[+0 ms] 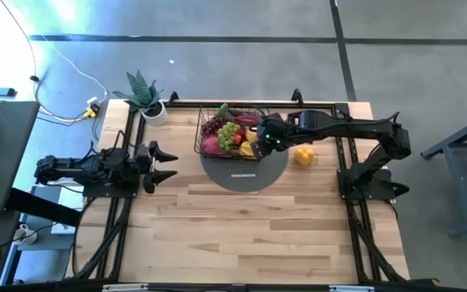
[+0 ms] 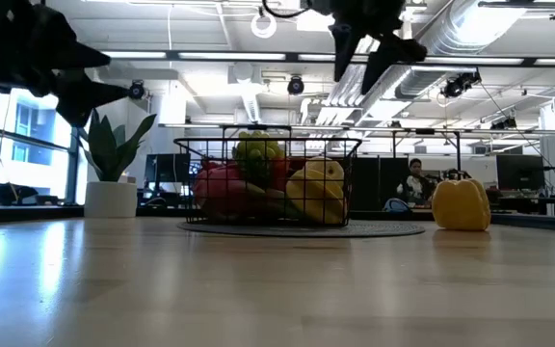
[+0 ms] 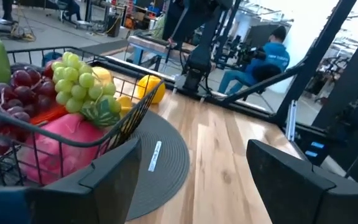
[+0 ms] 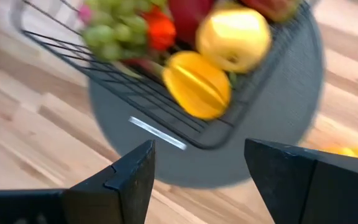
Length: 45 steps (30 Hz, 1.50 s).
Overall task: Build produce basket
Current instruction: Put the yellow bell pepper into the black wire basket
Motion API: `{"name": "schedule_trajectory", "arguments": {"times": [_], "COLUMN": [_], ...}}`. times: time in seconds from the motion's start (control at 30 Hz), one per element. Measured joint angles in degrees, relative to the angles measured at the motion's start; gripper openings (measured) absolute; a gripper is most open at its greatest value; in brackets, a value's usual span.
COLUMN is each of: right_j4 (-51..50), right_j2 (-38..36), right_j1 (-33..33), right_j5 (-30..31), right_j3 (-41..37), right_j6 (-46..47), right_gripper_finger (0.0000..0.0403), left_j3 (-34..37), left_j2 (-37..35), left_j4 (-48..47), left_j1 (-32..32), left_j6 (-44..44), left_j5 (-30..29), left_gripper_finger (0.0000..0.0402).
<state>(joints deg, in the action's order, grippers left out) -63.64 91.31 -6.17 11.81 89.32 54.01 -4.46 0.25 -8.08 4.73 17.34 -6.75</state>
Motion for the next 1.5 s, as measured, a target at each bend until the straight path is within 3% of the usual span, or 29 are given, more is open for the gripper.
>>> {"name": "schedule_trajectory", "arguments": {"times": [0.37,0.8,1.1,1.5], "right_j4": [-16.4,-26.4,-23.9,-8.7], "right_j2": [0.0,0.0,-9.0,-22.7], "right_j1": [-0.2,-3.9,-7.5,-15.2], "right_j5": [2.8,7.0,7.1,-1.2], "right_j3": [0.0,-0.1,-11.8,-24.1], "right_j6": [2.6,-10.4,-14.2,-18.1], "right_gripper_finger": [0.0227,0.0227,0.0227,0.0227], "left_j3": [0.7,0.7,0.7,0.7], "left_j2": [0.5,0.5,0.5,0.5], "left_j4": [0.6,0.6,0.6,0.6], "left_j1": [0.1,0.1,0.1,0.1], "left_j6": [-1.5,-1.1,-1.1,-1.0], "left_j5": [-0.9,-1.0,-1.0,-1.0], "left_gripper_finger": [0.0282,0.0282,0.0282,0.0282]}}
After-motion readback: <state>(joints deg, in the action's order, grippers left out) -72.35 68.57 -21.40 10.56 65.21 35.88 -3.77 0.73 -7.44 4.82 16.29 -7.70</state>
